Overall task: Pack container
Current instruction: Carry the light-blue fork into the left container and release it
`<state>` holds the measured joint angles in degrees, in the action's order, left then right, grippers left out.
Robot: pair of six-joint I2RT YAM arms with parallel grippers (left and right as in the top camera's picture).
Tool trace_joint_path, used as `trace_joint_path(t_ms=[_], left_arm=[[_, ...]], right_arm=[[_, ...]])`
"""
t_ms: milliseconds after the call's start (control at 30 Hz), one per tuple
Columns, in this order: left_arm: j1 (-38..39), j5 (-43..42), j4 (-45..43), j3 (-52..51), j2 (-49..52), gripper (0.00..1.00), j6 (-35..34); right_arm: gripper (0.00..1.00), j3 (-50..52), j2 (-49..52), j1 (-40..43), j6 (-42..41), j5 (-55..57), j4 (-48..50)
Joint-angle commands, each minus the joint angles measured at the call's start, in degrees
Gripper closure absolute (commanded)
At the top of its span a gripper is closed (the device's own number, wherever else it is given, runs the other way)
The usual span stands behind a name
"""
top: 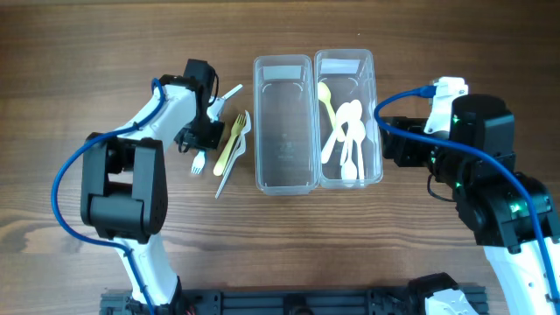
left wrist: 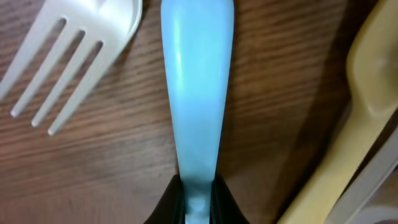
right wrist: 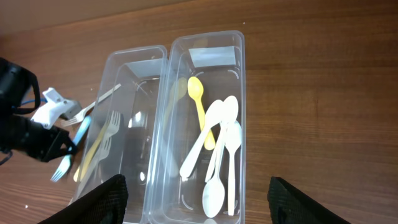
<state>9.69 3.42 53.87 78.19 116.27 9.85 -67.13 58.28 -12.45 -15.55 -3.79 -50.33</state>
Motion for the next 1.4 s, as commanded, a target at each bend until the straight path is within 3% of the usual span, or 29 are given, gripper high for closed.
trace_joint_path(t_ms=[0,167,233,367,467,667,767,933,1033,1133,1300,1367], left_arm=[[-0.2,0.7,5.6,6.8,-0.3,0.96,0.1],[1.0,-0.3,13.8,16.1,-3.4,0.96,-2.0],[2.4,-2.1,16.4,19.8,-5.0,0.96,-5.8],[8.0,-11.2,14.2,21.9,-9.3,0.96,-11.8],[13.5,-11.6,10.9,21.9,-9.9,0.96,-15.5],[20.4,-5.6,6.5,21.9,-6.6,0.96,-35.8],[21.2,-5.2,6.1,21.9,-3.4,0.96,-40.4],[21.2,-5.3,6.0,21.9,-0.3,0.86,-40.1],[21.2,-5.3,5.9,23.0,-1.5,0.46,-35.2],[20.9,-5.2,7.9,25.9,-4.2,0.31,-29.4],[19.7,-4.4,9.3,28.4,-10.7,0.3,-18.3],[18.0,2.6,9.4,28.4,-12.7,0.31,-12.0]], right_arm=[[0.28,-1.1,0.4,0.1,-1.1,1.1,0.2],[0.28,-1.1,0.4,0.1,-1.1,1.1,0.2],[0.27,-1.1,0.4,0.1,-1.1,1.3,0.3],[0.27,-1.1,0.4,0.1,-1.0,1.3,0.4],[0.27,-1.1,0.4,0.1,-1.0,1.3,0.3],[0.27,-1.1,0.4,0.1,-1.0,1.3,0.4],[0.27,-1.1,0.4,0.1,-1.0,1.3,0.3],[0.27,-1.1,0.4,0.1,-1.0,1.3,0.3],[0.26,-1.1,0.4,0.1,-1.0,1.3,0.3],[0.24,-1.1,0.4,0.1,-0.9,1.5,0.2],[0.24,-1.1,0.4,0.1,-0.9,2.8,0.1],[0.23,-1.1,0.4,0.1,-0.9,2.8,0.1]])
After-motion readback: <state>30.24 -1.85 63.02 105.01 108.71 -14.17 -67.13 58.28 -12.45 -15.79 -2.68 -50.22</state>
